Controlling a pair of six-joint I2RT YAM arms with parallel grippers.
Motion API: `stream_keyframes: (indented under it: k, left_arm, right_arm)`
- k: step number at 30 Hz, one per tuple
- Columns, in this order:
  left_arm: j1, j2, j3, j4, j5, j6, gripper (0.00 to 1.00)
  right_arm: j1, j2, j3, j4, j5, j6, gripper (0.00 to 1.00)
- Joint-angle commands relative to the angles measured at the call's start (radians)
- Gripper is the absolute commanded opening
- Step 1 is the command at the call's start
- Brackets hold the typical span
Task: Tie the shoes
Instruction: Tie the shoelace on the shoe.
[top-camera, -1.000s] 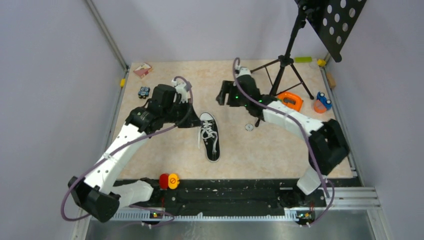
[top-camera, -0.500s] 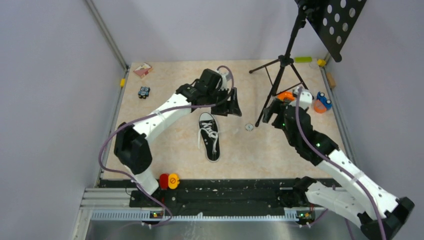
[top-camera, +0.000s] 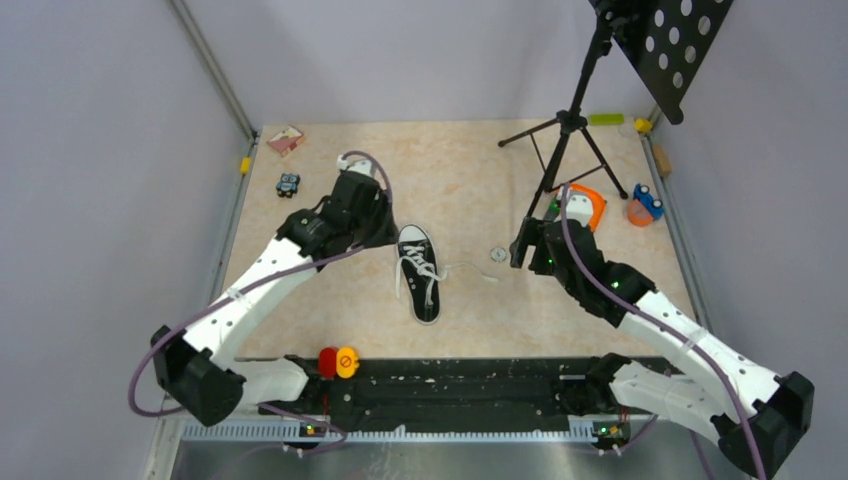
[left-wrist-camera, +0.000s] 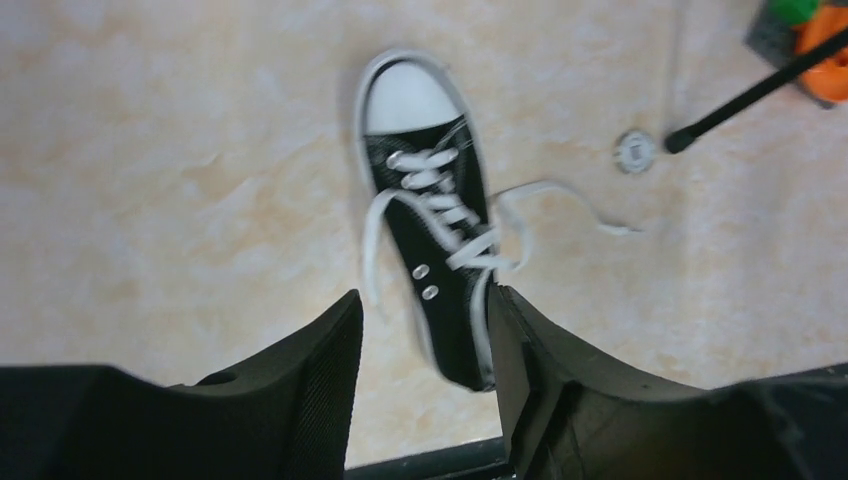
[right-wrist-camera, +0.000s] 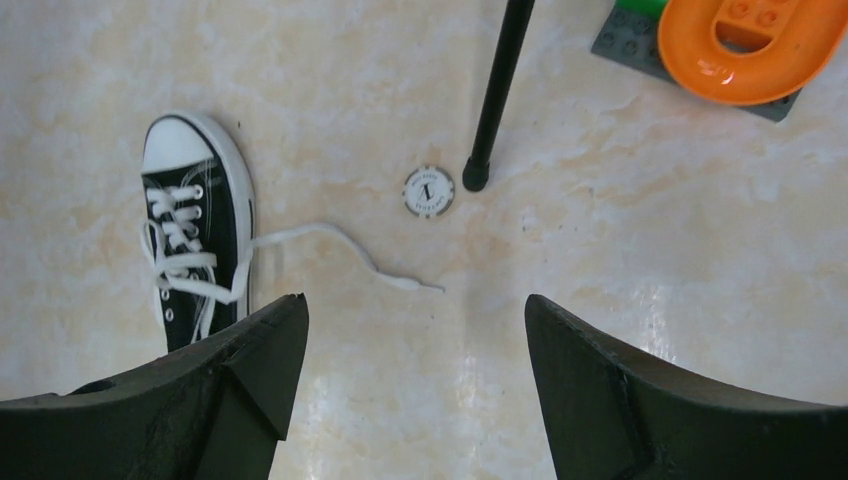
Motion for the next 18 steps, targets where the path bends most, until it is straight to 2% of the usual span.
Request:
stream_keyframes:
  k: [1,3,7,10,18]
  left_arm:
    - [0.03,-0.12,-0.242,0.006,-0.146,-0.093,0.58]
    - [0.039,-0.126,-0.339,0.061,-0.093,-0.113,0.63]
    - [0.038,-0.078,-0.434,0.215,0.047,-0.115,0.72]
    - [0.04,-0.024,-0.482,0.3,0.066,-0.105,0.73]
    - [0.039,0.118,-0.445,0.316,0.034,-0.066,0.69]
  right_arm:
    - [0.035,0.007,-0.007,0.069,-0.058,0.017,0.81]
    - [0.04,0.024,-0.005,0.091,-0.071,0.012,0.81]
    - [0.05,0.052,0.001,0.117,-0.085,0.012,0.81]
    - [0.058,0.056,0.001,0.113,-0.084,0.021,0.8]
    - [0.071,0.014,-0.027,0.089,-0.057,0.044,0.8]
